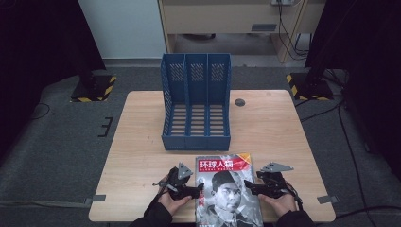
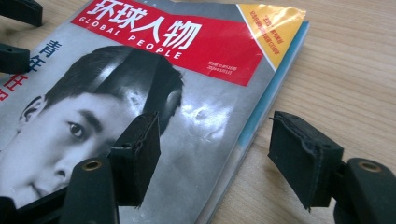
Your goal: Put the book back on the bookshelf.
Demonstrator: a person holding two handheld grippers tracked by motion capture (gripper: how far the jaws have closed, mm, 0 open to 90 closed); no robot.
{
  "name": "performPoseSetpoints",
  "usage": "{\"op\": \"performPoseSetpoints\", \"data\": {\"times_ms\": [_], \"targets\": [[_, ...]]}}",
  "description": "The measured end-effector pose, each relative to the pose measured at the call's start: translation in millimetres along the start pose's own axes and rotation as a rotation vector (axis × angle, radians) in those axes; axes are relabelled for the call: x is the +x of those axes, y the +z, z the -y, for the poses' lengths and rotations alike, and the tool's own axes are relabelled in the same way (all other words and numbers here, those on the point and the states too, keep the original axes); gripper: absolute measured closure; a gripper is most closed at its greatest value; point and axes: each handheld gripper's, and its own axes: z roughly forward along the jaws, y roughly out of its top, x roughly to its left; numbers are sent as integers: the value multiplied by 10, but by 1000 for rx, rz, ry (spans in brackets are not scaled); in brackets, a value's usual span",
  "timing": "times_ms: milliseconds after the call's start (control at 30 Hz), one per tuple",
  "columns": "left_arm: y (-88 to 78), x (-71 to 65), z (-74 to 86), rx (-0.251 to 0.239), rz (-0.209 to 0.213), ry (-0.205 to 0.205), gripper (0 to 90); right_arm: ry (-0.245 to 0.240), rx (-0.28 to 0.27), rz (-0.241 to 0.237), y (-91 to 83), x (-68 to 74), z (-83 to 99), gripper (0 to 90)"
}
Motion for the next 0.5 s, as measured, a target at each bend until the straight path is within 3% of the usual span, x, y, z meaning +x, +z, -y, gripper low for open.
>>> {"op": "performPoseSetpoints", "data": {"times_ms": [233, 500], "targets": [[19, -24, -4, -3, 7, 20, 198, -4, 28, -15, 66, 28, 15, 344], [100, -152, -18, -38, 25, 49, 198, 8, 10, -13, 100, 21, 15, 329]]}}
